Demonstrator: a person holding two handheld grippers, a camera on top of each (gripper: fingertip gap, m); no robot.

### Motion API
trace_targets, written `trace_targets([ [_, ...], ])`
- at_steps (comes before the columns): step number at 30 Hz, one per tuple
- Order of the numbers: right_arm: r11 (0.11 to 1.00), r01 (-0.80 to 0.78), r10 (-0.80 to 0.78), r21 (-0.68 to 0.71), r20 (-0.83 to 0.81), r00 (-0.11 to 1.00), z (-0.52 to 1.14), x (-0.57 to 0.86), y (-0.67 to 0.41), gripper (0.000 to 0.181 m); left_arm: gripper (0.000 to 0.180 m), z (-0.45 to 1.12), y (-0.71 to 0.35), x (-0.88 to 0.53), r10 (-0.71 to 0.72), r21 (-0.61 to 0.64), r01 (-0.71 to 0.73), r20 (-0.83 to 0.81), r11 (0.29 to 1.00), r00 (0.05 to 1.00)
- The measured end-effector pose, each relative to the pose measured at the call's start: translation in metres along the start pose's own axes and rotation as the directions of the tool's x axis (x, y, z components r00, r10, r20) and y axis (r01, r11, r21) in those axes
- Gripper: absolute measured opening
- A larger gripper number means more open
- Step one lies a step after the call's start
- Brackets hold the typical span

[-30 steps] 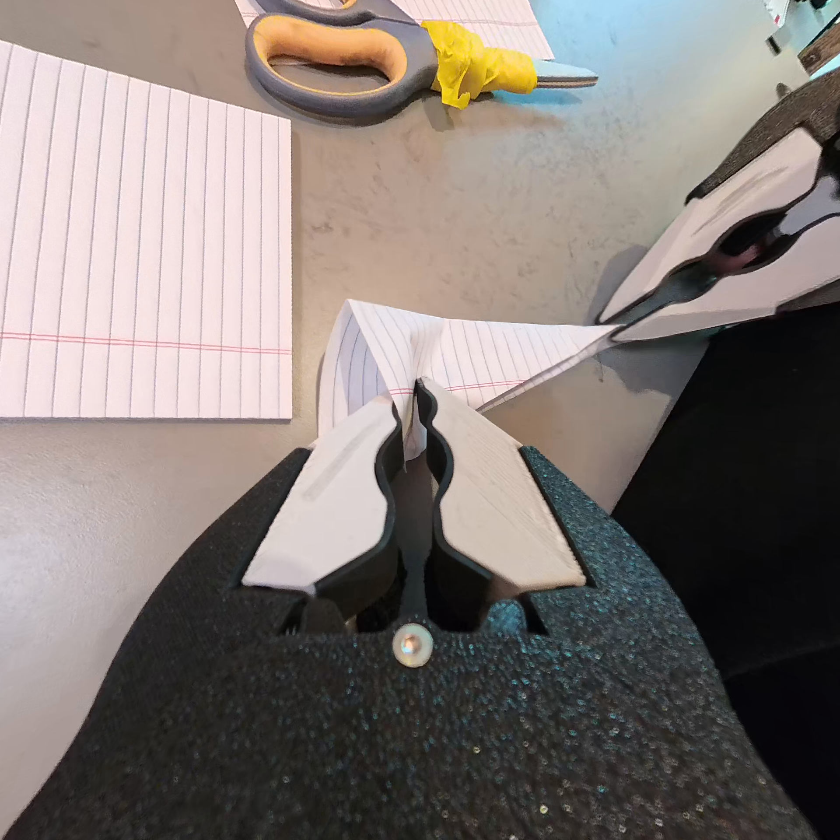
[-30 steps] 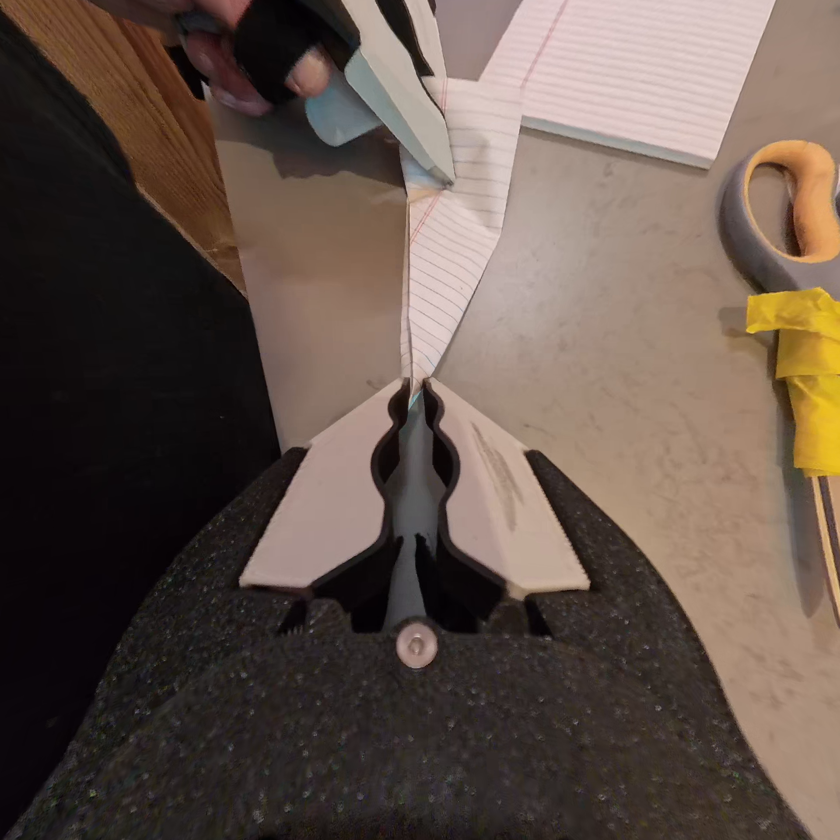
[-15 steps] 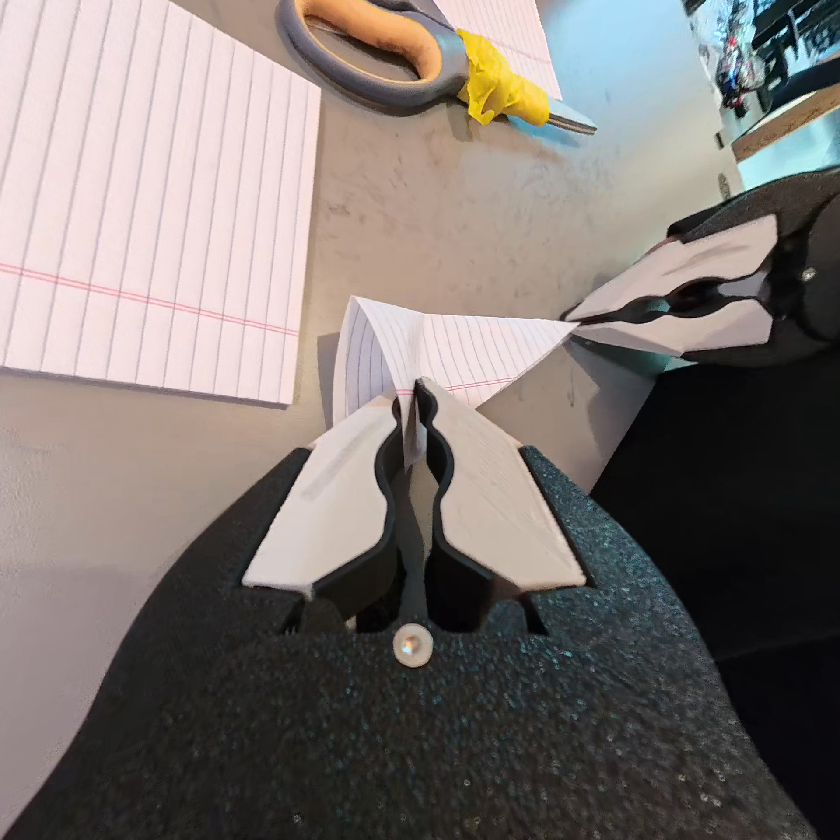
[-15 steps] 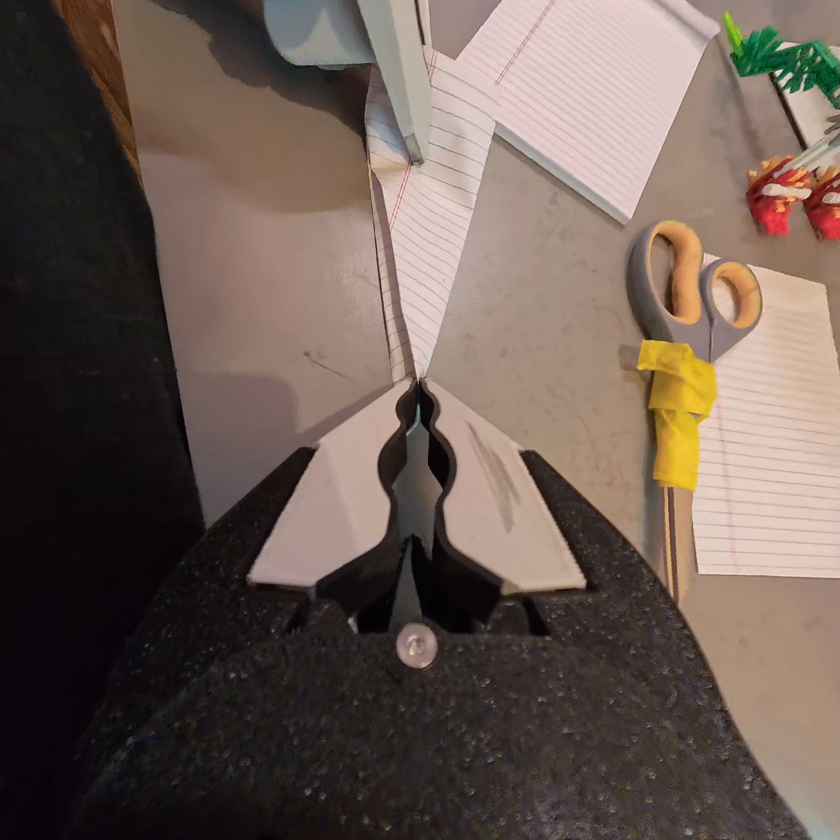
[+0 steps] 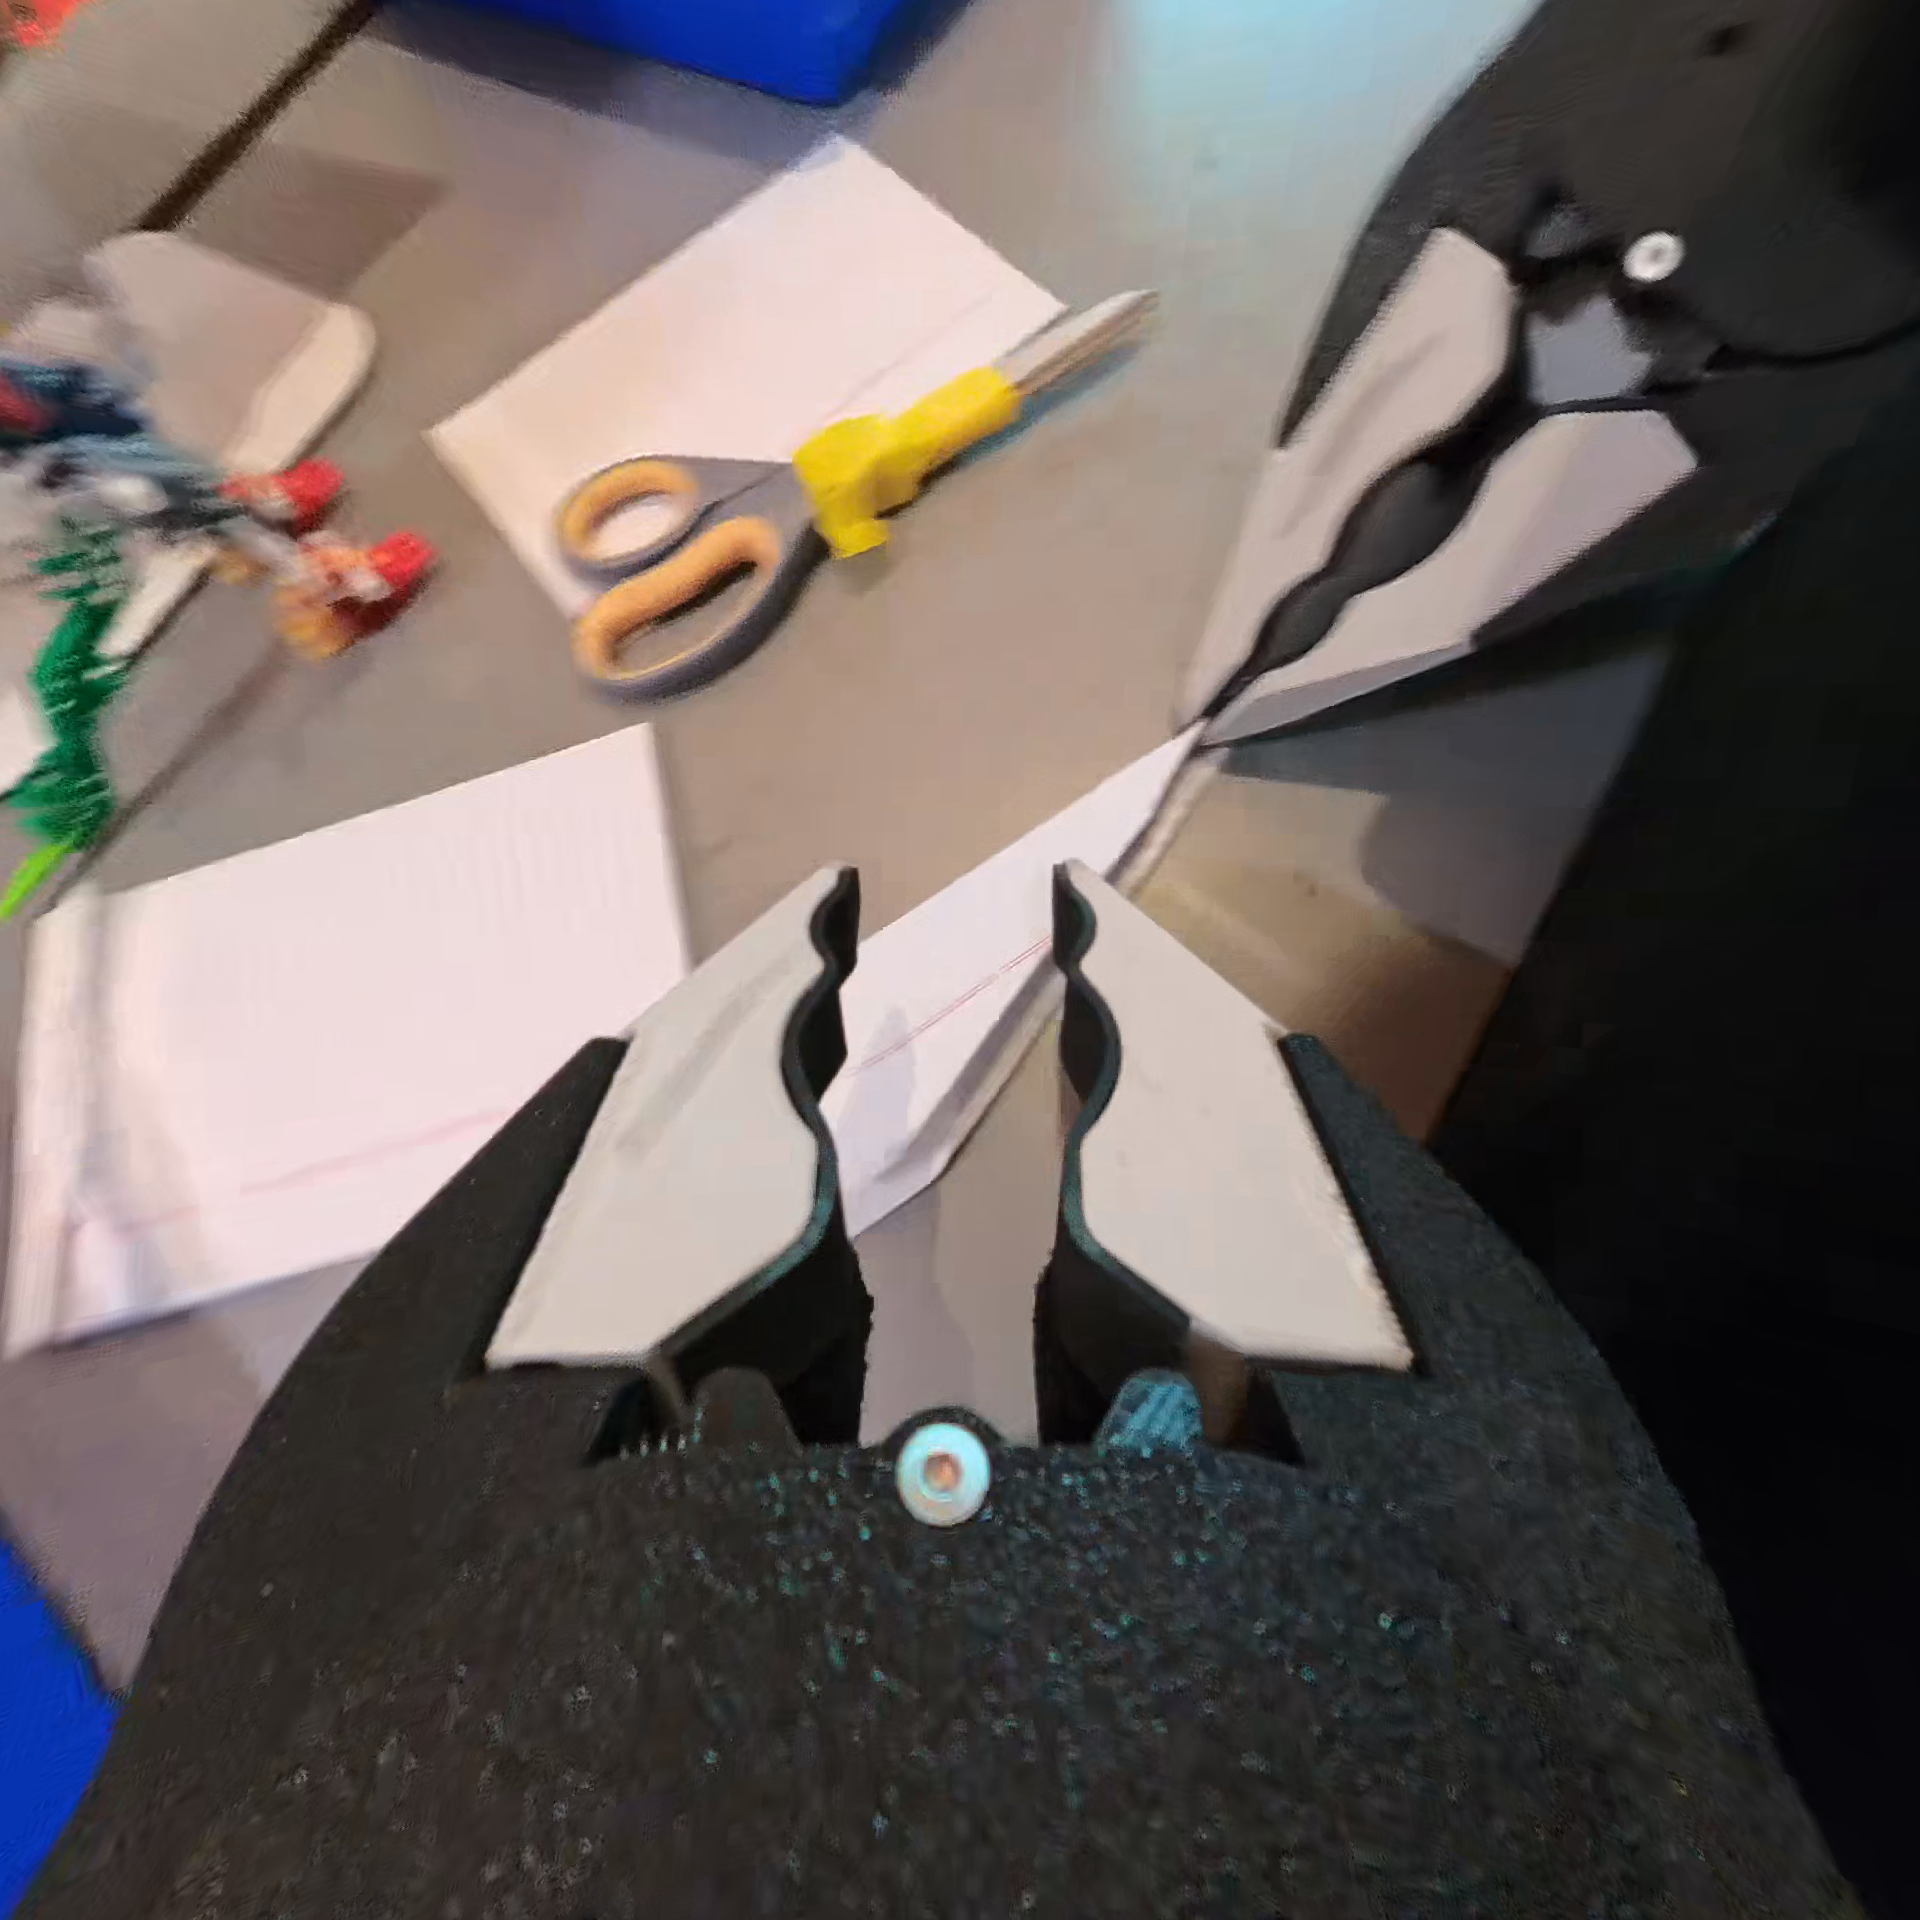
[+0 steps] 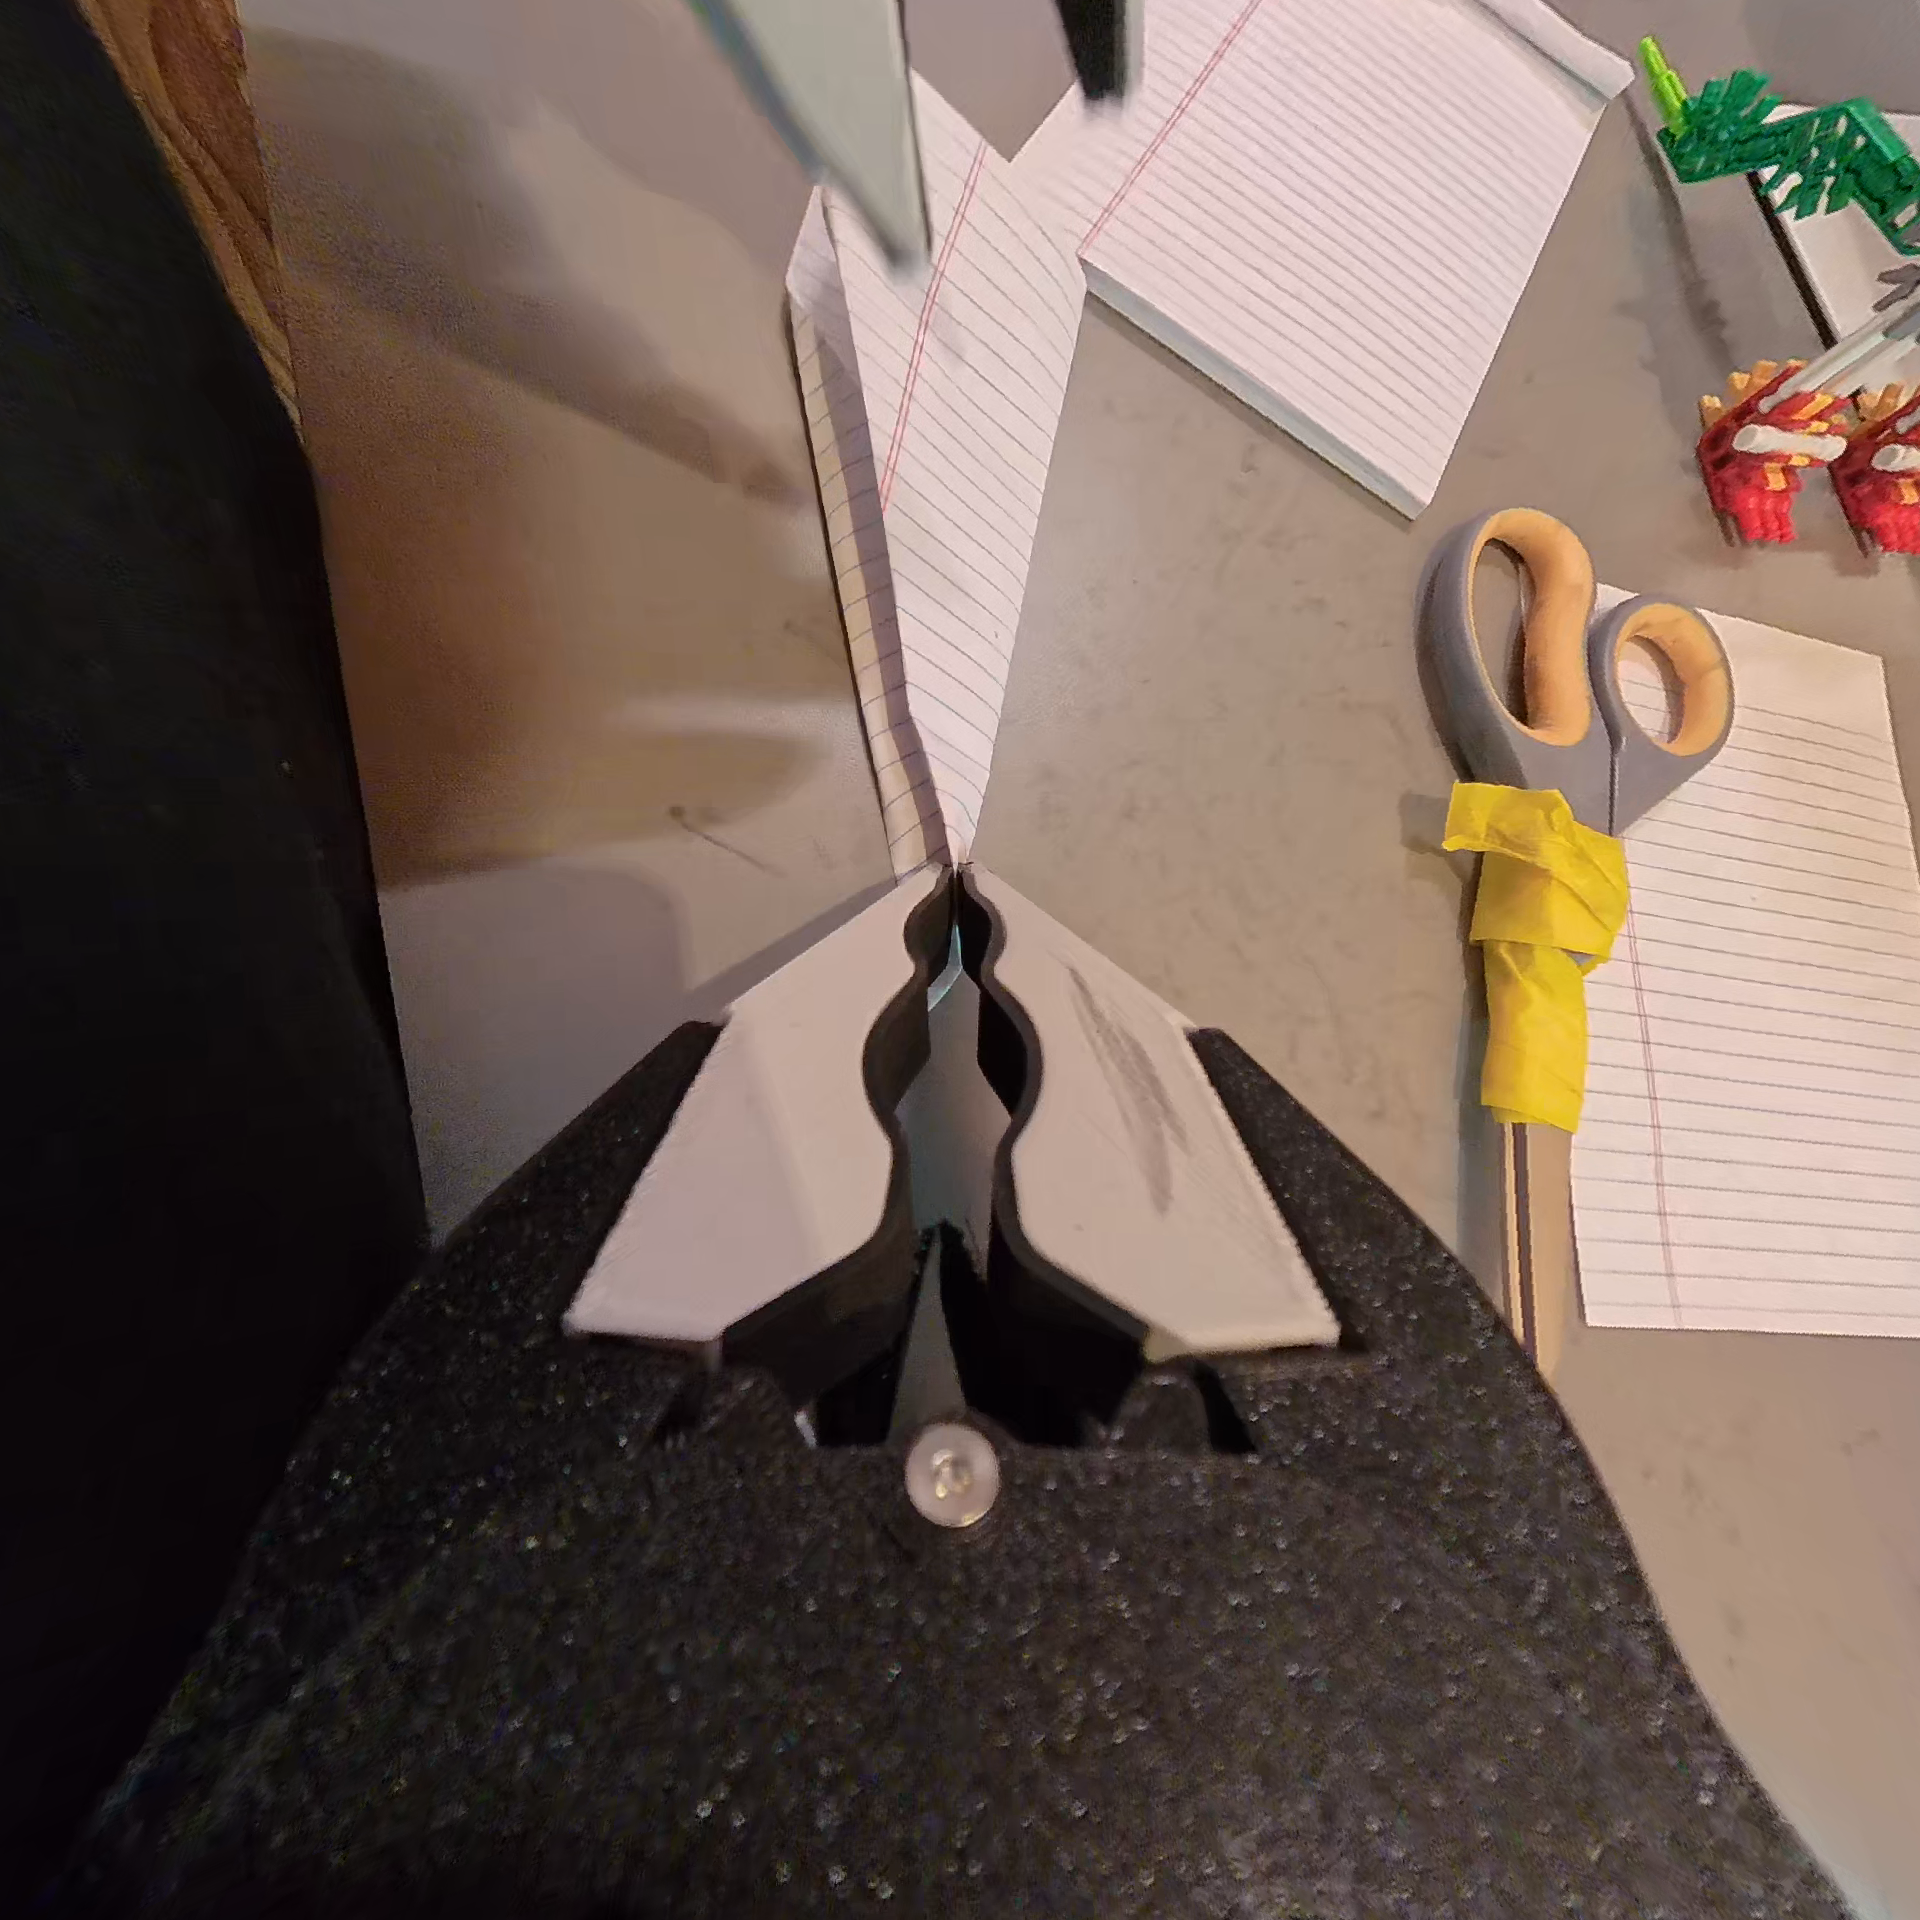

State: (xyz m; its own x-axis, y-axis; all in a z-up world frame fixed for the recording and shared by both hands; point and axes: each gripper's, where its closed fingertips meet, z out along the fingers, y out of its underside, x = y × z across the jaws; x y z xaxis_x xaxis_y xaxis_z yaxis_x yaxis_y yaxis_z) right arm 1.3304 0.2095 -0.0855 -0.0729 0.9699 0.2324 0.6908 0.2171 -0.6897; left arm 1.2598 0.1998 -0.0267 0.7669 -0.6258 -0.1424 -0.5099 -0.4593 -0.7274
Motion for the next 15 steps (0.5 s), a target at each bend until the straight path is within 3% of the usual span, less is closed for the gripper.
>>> trace_targets([
  [5, 1.0, 0.022, -0.022, 0.009, 0.0, 1.0, -0.001, 0.0, 0.0, 0.0, 0.027, 0.047, 0.028, 0.034, 0.168, -0.161, -0.188, -0.13, 0.969, 0.977],
  [11, 0.998, 0.05, -0.05, 0.035, -0.02, 0.999, -0.003, 0.001, -0.001, 0.0, 0.019, 0.052, 0.027, 0.036, 0.221, -0.122, -0.232, -0.102, 0.965, 0.97],
  [15, 0.999, -0.015, 0.015, 0.049, -0.012, 1.0, -0.008, 0.003, -0.002, 0.003, 0.006, 0.051, 0.03, 0.04, 0.203, -0.099, -0.215, -0.114, 0.972, 0.973],
])
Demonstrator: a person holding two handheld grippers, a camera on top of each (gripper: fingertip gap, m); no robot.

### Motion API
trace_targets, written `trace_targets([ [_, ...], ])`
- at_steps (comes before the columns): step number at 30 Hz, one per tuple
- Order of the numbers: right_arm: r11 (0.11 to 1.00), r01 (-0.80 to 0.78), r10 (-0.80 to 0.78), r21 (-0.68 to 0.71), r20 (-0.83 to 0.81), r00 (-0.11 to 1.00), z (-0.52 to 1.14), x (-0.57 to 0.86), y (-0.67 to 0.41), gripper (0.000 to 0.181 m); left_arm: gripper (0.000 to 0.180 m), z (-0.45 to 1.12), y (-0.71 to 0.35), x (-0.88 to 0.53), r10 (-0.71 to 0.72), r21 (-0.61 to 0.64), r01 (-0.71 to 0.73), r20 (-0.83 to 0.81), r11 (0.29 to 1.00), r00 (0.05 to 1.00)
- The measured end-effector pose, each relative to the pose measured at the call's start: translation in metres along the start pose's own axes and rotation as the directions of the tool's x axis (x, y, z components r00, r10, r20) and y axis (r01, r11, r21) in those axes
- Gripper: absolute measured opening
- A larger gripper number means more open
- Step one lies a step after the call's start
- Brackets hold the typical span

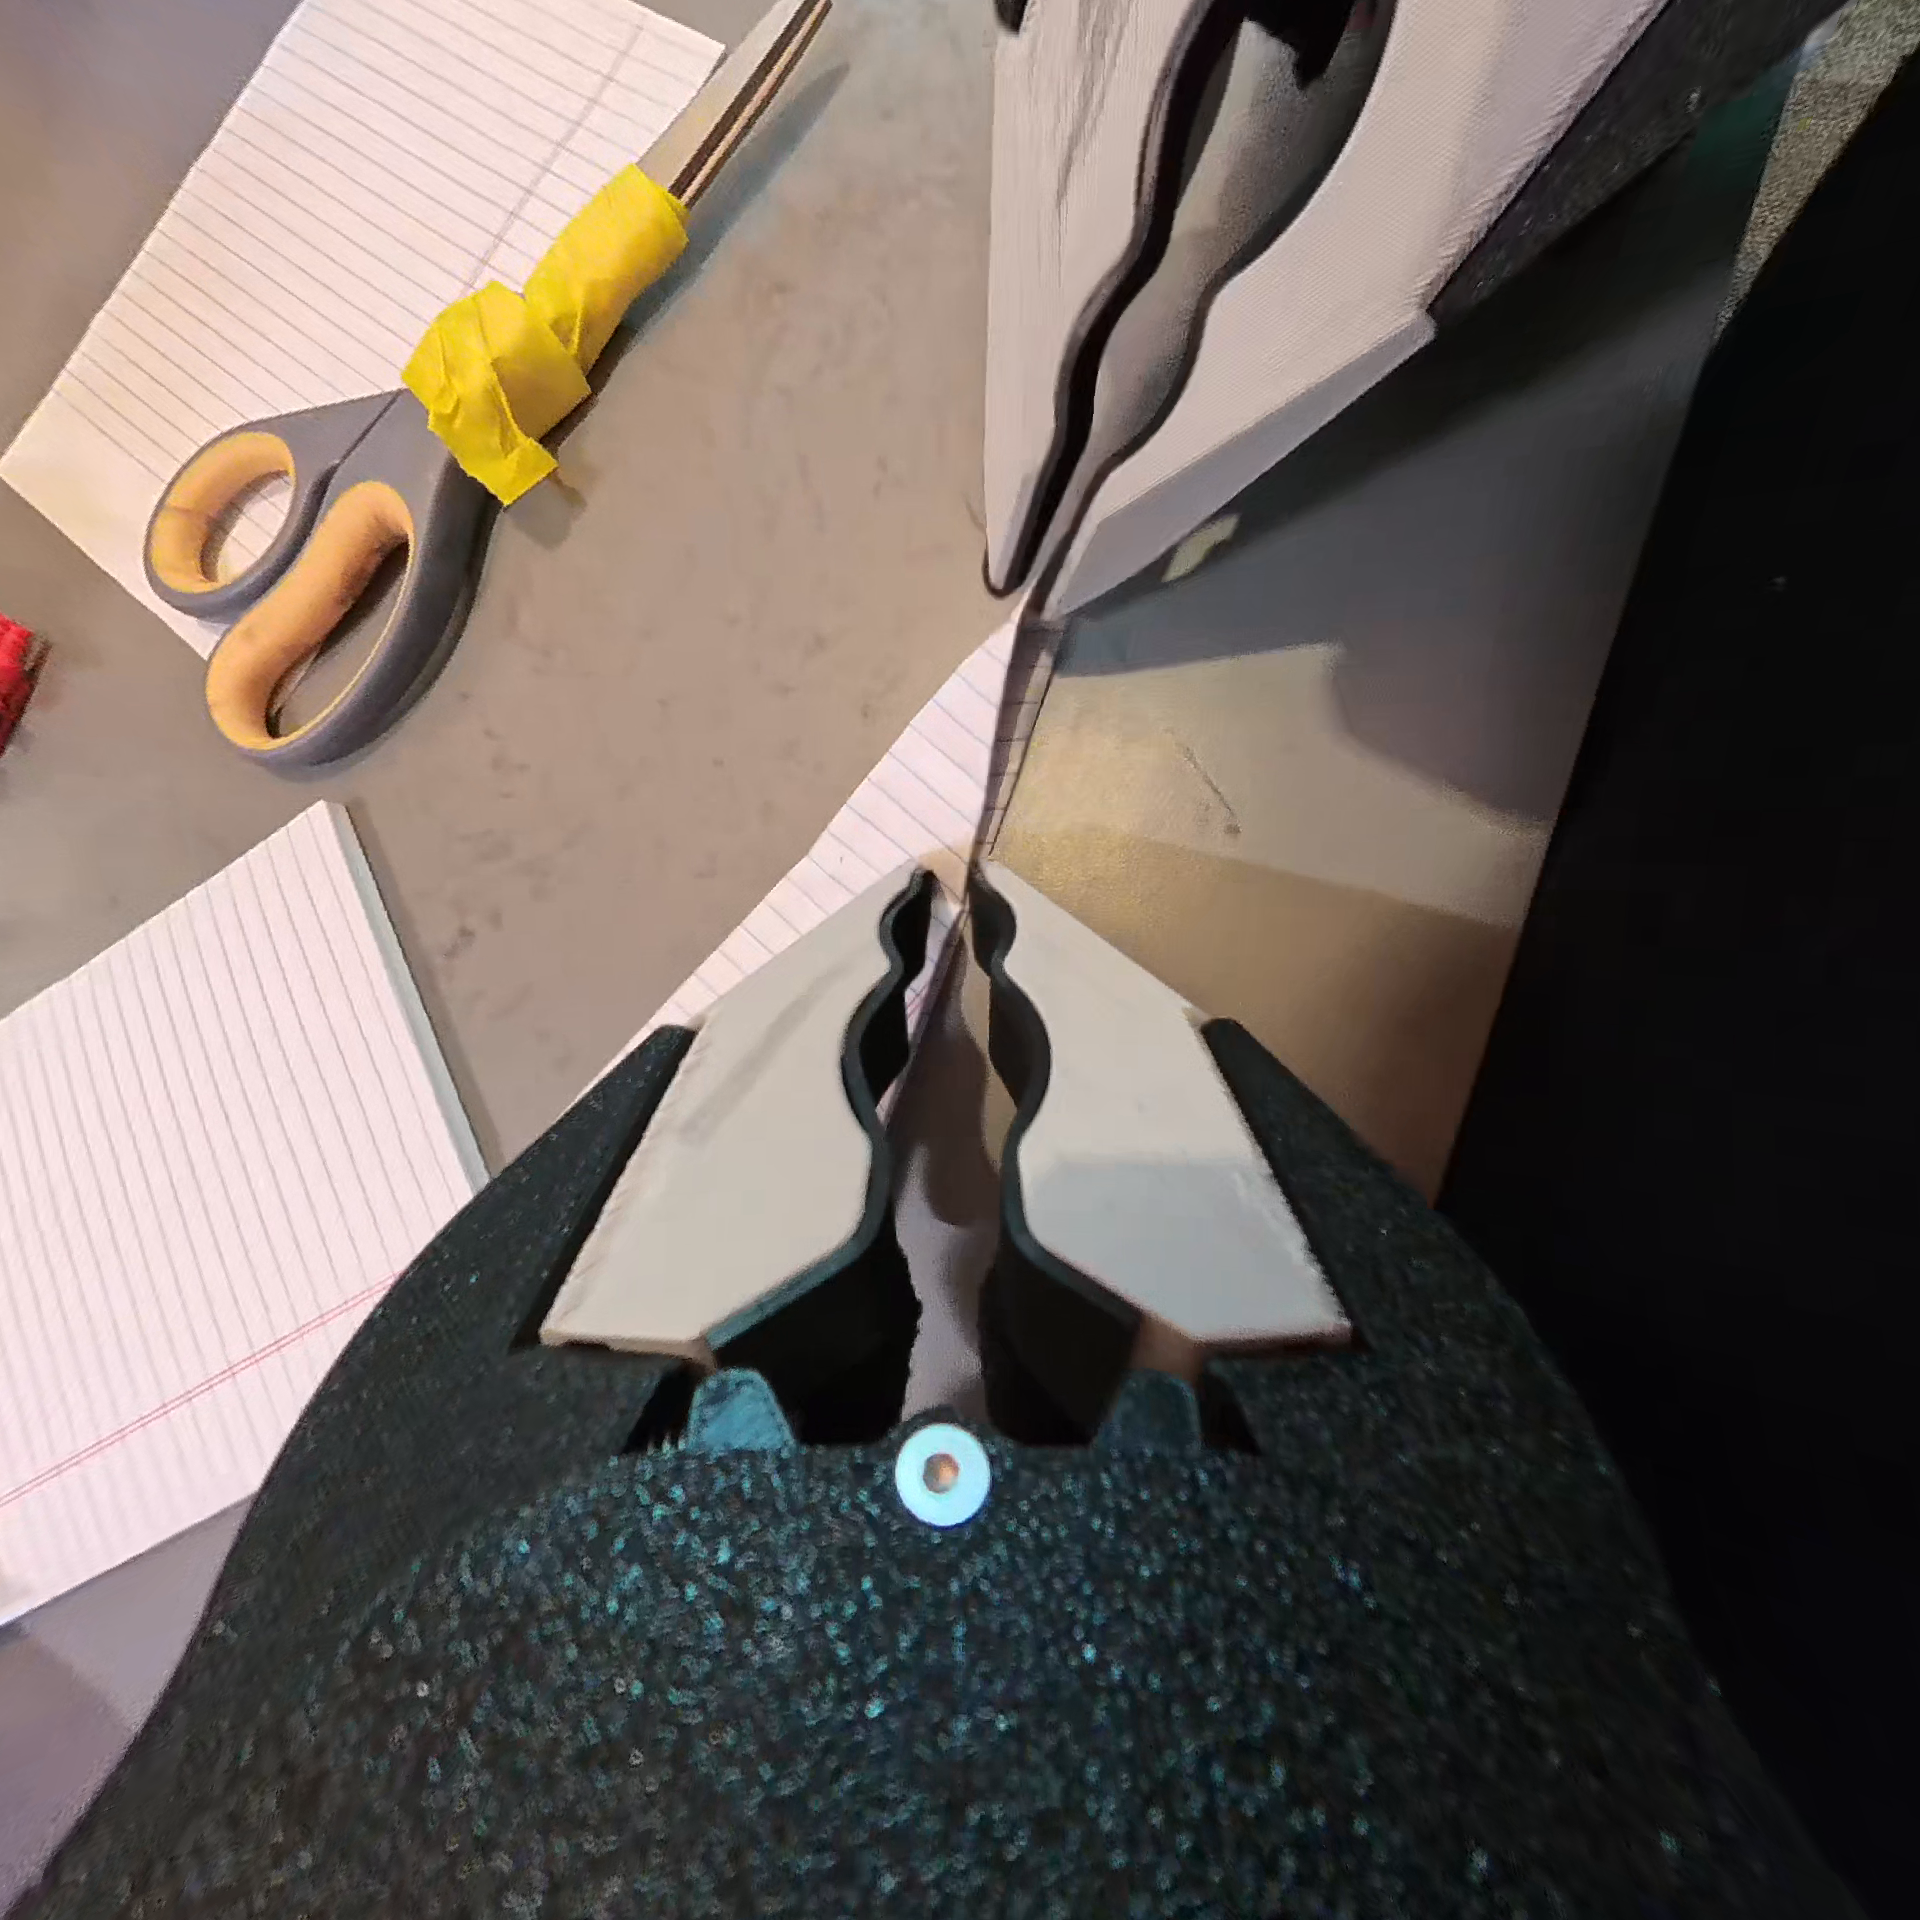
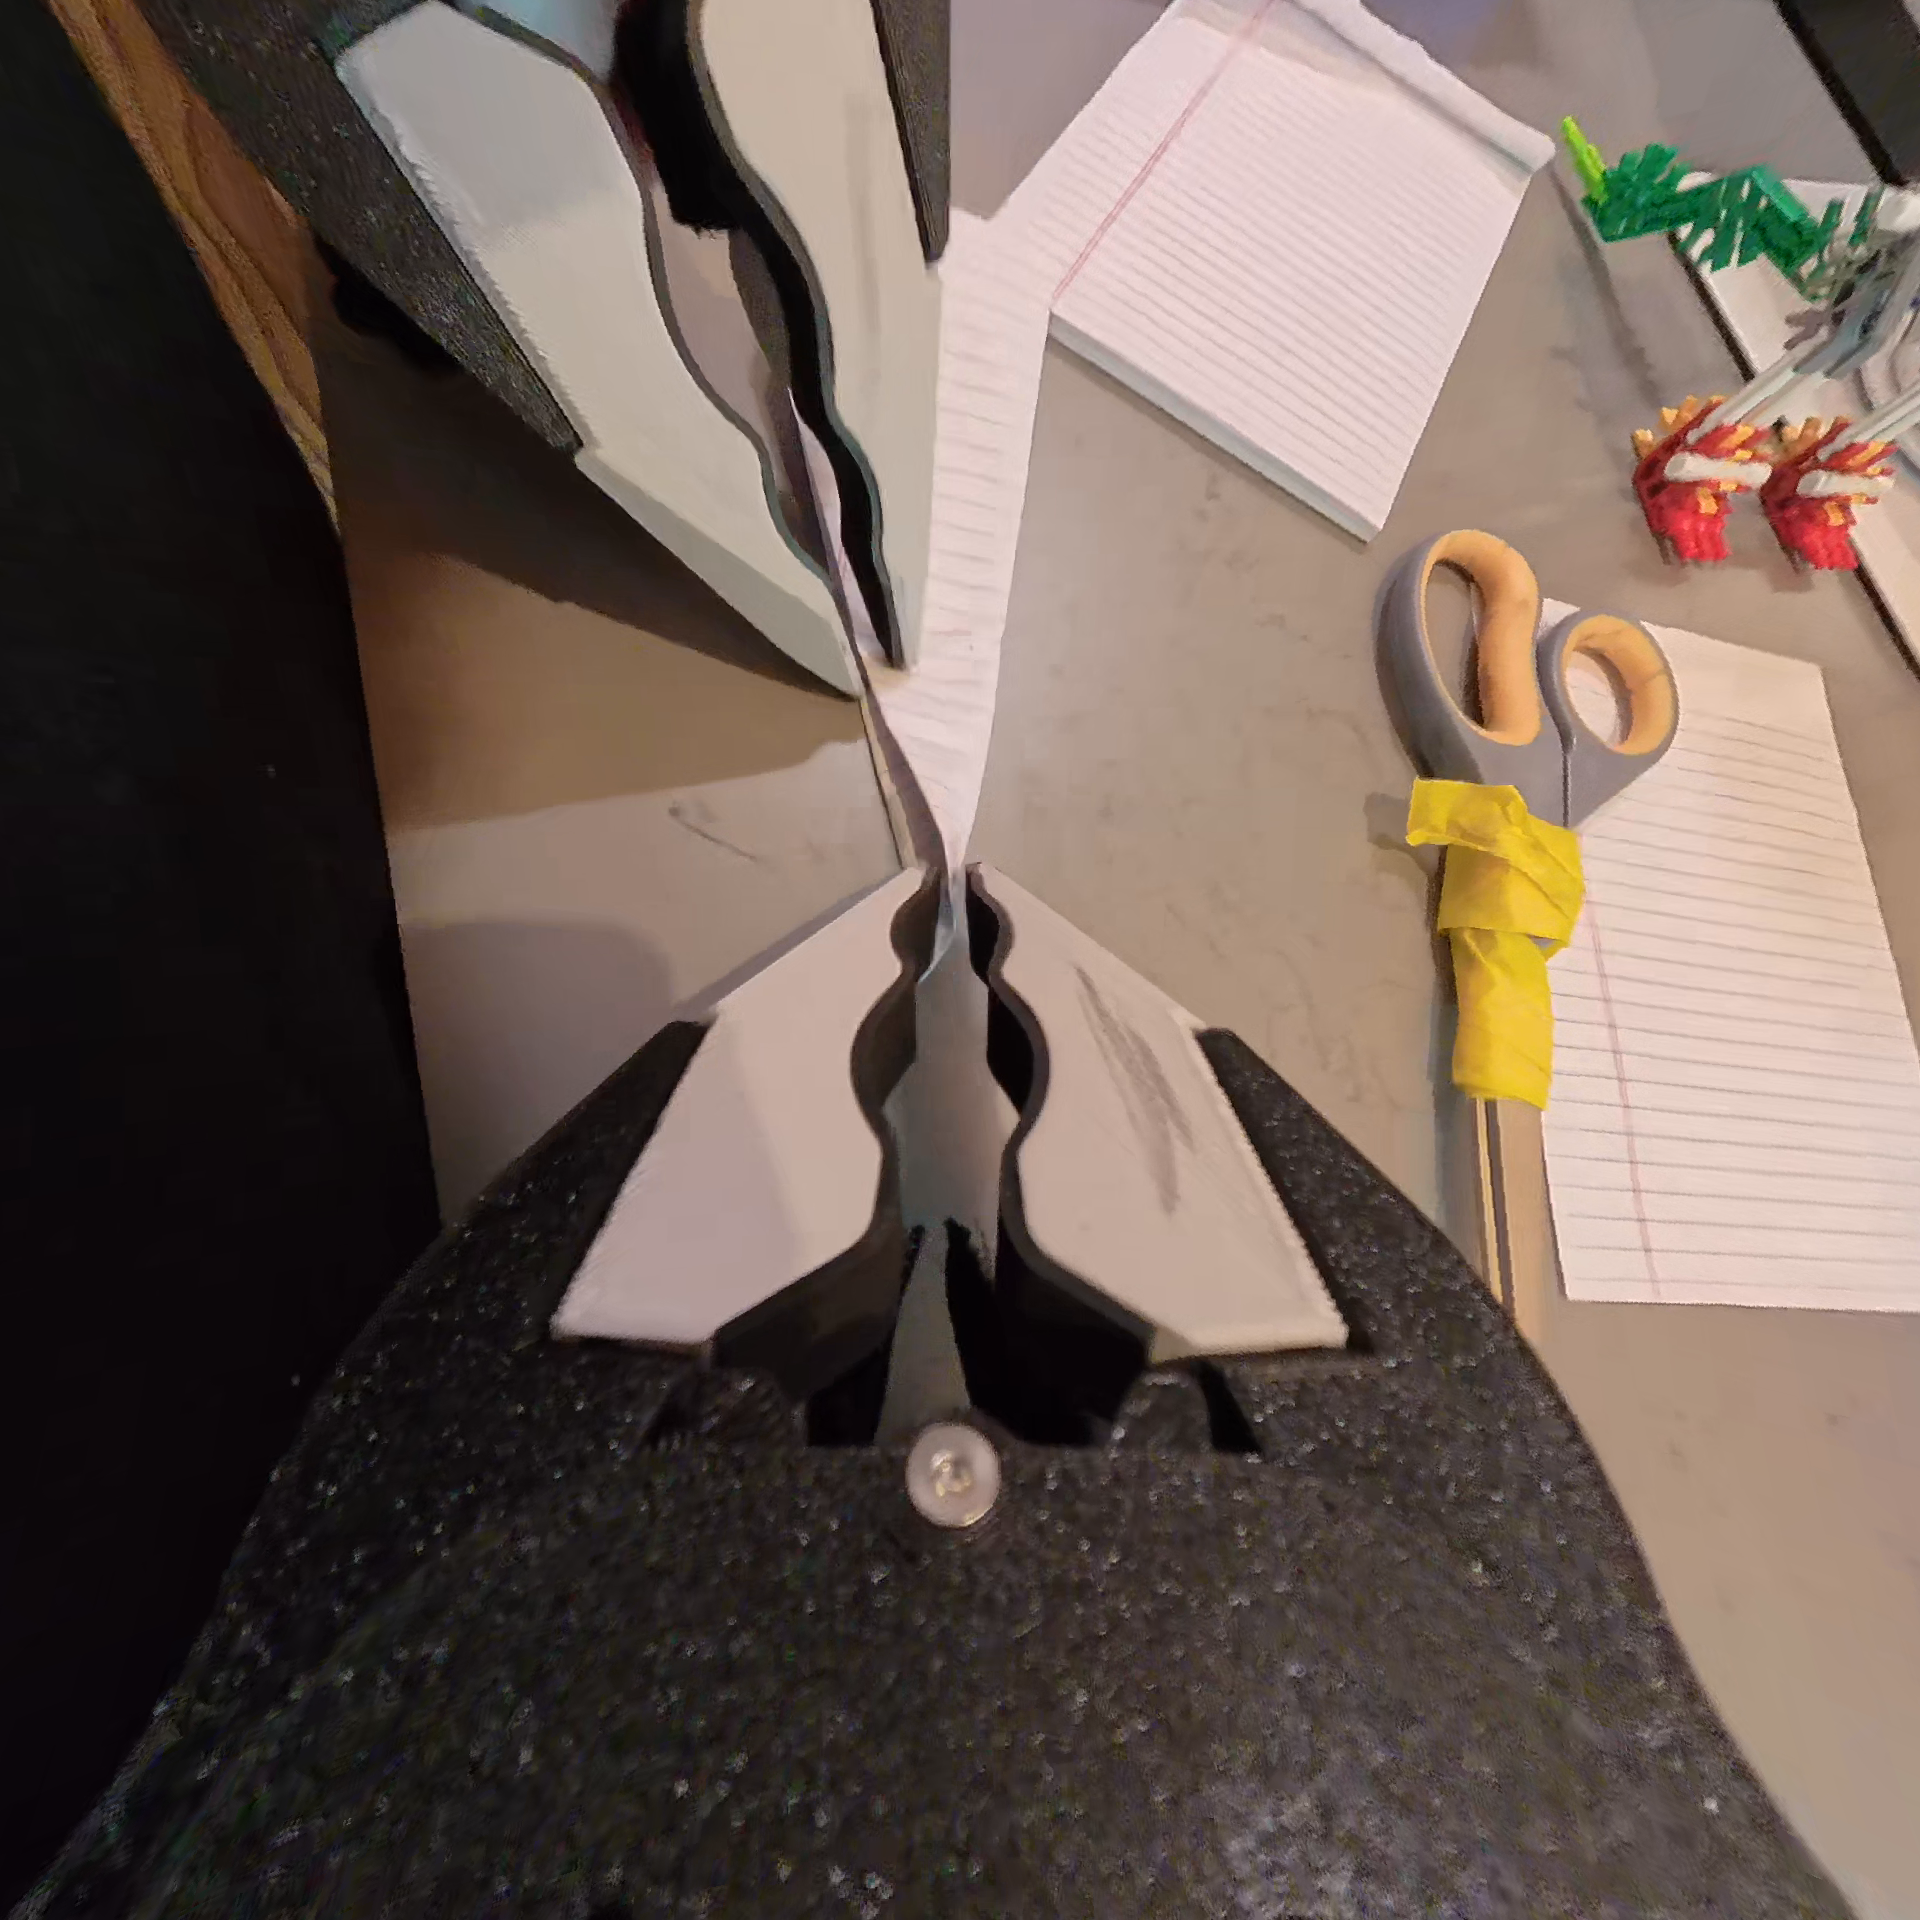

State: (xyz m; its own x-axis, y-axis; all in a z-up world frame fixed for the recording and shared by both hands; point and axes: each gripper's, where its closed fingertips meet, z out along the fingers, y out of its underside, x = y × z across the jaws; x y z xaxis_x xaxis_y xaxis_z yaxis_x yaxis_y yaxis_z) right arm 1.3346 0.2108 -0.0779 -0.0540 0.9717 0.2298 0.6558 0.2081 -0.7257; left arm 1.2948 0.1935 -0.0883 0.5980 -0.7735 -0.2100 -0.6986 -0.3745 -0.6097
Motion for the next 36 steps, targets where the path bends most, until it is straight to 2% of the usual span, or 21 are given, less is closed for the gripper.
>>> trace_targets([
  [1, 1.0, -0.011, 0.011, -0.013, 0.005, 1.0, 0.0002, -0.0011, 0.0029, 0.008, 0.006, -0.0002, 0.0003, 0.0001, -0.004, 0.007, 0.004, 0.0, 1.0, 1.0],
  [4, 0.999, -0.015, 0.016, -0.045, 0.026, 1.0, 0.0019, -0.0059, 0.0088, 0.004, 0.006, -0.0003, 0.0004, 0.0002, -0.032, 0.019, 0.033, -0.015, 0.999, 0.999],
  [9, 0.992, -0.122, 0.122, -0.008, 0.077, 0.989, -0.0017, -0.0035, 0.0039, 0.002, 0.005, -0.0002, 0.0008, 0.0007, -0.045, 0.045, 0.047, -0.047, 0.998, 0.998],
  [24, 0.948, -0.318, 0.316, -0.031, 0.23, 0.92, -0.0028, -0.0064, 0.0022, 0.003, 0.004, -0.0008, 0.0012, 0.0001, -0.081, 0.086, 0.092, -0.123, 0.992, 0.989],
  [32, 0.944, -0.323, 0.329, -0.064, 0.214, 0.92, 0.0006, -0.0055, 0.0063, 0.0, 0.003, -0.0008, 0.0013, -0.0001, -0.078, 0.091, 0.091, -0.139, 0.992, 0.987],
  [36, 0.978, -0.199, 0.206, -0.065, 0.138, 0.969, 0.0023, -0.0036, 0.0094, 0.0, 0.0, -0.0005, 0.0011, -0.0006, -0.071, 0.095, 0.084, -0.135, 0.992, 0.988],
])
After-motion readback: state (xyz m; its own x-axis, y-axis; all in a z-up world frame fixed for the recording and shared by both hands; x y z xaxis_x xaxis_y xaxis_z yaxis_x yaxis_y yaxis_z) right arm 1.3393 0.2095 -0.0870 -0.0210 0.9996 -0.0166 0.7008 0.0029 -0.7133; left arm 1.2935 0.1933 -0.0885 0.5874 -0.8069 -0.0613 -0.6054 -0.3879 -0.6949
